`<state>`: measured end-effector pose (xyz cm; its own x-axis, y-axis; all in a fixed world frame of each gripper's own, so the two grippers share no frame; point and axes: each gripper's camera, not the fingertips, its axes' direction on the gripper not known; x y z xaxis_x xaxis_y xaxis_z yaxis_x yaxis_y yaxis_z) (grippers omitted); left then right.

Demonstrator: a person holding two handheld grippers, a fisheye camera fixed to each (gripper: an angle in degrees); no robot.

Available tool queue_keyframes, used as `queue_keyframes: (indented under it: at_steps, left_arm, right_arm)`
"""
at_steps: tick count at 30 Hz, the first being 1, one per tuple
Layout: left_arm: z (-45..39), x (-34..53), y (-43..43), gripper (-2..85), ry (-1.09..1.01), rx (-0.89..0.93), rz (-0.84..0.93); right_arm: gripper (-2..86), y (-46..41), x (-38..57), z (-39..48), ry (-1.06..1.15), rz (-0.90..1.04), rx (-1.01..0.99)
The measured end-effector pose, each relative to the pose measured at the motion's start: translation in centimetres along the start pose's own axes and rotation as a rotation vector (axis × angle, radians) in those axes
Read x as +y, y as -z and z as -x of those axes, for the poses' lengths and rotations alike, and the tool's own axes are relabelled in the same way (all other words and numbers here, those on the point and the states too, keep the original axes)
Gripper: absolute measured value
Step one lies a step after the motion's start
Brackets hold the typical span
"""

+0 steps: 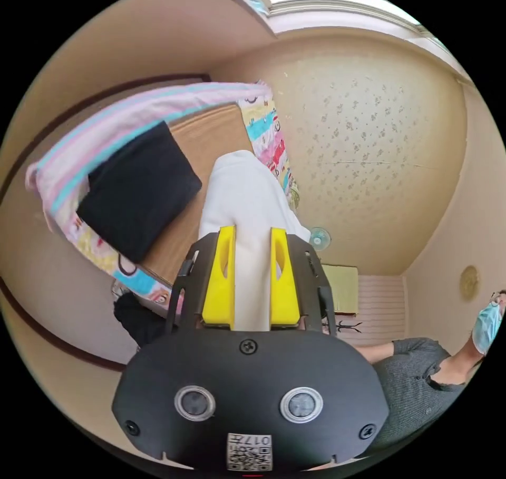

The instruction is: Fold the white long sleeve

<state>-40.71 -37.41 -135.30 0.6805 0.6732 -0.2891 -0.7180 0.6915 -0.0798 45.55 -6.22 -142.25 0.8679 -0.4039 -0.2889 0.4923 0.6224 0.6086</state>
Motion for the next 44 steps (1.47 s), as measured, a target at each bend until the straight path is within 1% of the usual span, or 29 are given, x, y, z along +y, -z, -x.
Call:
queue_keyframes:
  at_steps: [3,5,6,8,9,10,11,12,13,14,15,16,18,20,23,25,26,28,30,31,37,40,42,44]
  left_arm:
    - [2.1,-4.9,2.1,10.4,-0.042,-0.066,-0.012]
    - [4.9,-6.4,1.8,9.8,-0.003,-0.109,-0.02]
    - [6.9,-6.7,1.2,8.5,0.041,-0.116,-0.018]
    - [9.7,-5.8,0.0,6.7,0.103,-0.069,-0.039]
    - [10.7,-4.8,-0.6,5.7,0.107,-0.015,-0.065]
    - [11.2,-3.8,-1.3,4.7,0.099,0.006,-0.074]
    - [11.3,-3.2,-1.7,3.8,0.099,-0.003,-0.066]
    - [11.5,-2.2,-2.8,2.1,0.106,-0.061,-0.021]
    - [11.5,-1.3,-4.3,3.2,0.102,-0.142,0.052]
    - [11.4,-0.9,-5.2,3.8,0.093,-0.18,0.098]
    - [11.1,0.0,-7.1,5.6,0.066,-0.235,0.192]
    - [10.6,1.2,-9.0,6.8,0.026,-0.257,0.273]
    - [9.2,3.0,-10.7,7.7,-0.02,-0.286,0.327]
    - [7.7,4.5,-11.3,8.1,-0.045,-0.331,0.339]
    - [4.5,6.6,-11.6,9.8,-0.085,-0.37,0.323]
    - [1.5,7.8,-11.8,9.5,-0.149,-0.443,0.311]
    - [0.7,8.0,-12.0,8.8,-0.176,-0.447,0.316]
    - [-2.4,8.8,-13.1,4.1,-0.296,-0.405,0.344]
    - [-4.8,9.2,-14.2,1.1,-0.368,-0.389,0.372]
    - [-6.4,9.4,-15.2,0.7,-0.411,-0.389,0.395]
    - [-14.5,10.8,-21.4,0.1,-0.657,-0.396,0.494]
    - [-18.0,12.4,-24.9,0.8,-0.747,-0.424,0.525]
    - [-19.5,13.6,-27.4,2.1,-0.763,-0.457,0.554]
    - [-20.7,15.0,-29.9,4.4,-0.765,-0.434,0.607]
  right_arm:
    - [12.1,-5.0,-4.7,-0.7,-0.061,-0.076,-0.04]
    - [11.6,-7.6,-7.0,-3.5,-0.192,-0.134,-0.001]
    - [11.4,-8.0,-7.3,-4.4,-0.235,-0.134,0.031]
    - [7.5,-8.8,-7.6,-8.0,-0.422,-0.084,0.187]
    - [6.0,-8.8,-7.5,-8.7,-0.457,-0.068,0.202]
    - [3.8,-8.5,-7.1,-9.5,-0.511,-0.033,0.21]
    - [2.6,-7.5,-6.8,-9.3,-0.517,-0.022,0.224]
    - [2.3,-6.8,-6.6,-8.9,-0.502,-0.022,0.241]
    - [1.7,-5.4,-6.2,-8.0,-0.47,-0.009,0.285]
    - [1.4,-3.9,-5.6,-7.3,-0.443,0.026,0.328]
    - [1.3,-3.0,-5.2,-7.0,-0.431,0.045,0.349]
    - [1.1,-1.0,-4.1,-6.7,-0.429,0.072,0.393]
    - [0.8,2.6,-1.9,-6.7,-0.474,0.071,0.48]
    - [0.6,7.8,2.3,-6.7,-0.584,0.042,0.608]
    - [0.5,13.5,8.4,-5.8,-0.734,0.002,0.73]
    - [0.5,16.3,12.2,-4.5,-0.8,-0.046,0.759]
    - [0.5,17.8,14.5,-3.5,-0.828,-0.078,0.77]
    - [0.4,19.5,17.5,-2.0,-0.856,-0.11,0.785]
    - [0.5,21.0,20.2,-0.6,-0.867,-0.142,0.797]
    - [0.5,22.0,21.7,0.3,-0.871,-0.172,0.801]
    - [0.7,27.2,28.6,2.9,-0.909,-0.391,0.76]
    - [1.3,29.3,31.4,3.2,-0.927,-0.494,0.726]
    - [1.9,30.3,32.6,3.0,-0.935,-0.508,0.725]
    - [4.0,31.6,33.7,2.1,-0.928,-0.473,0.742]
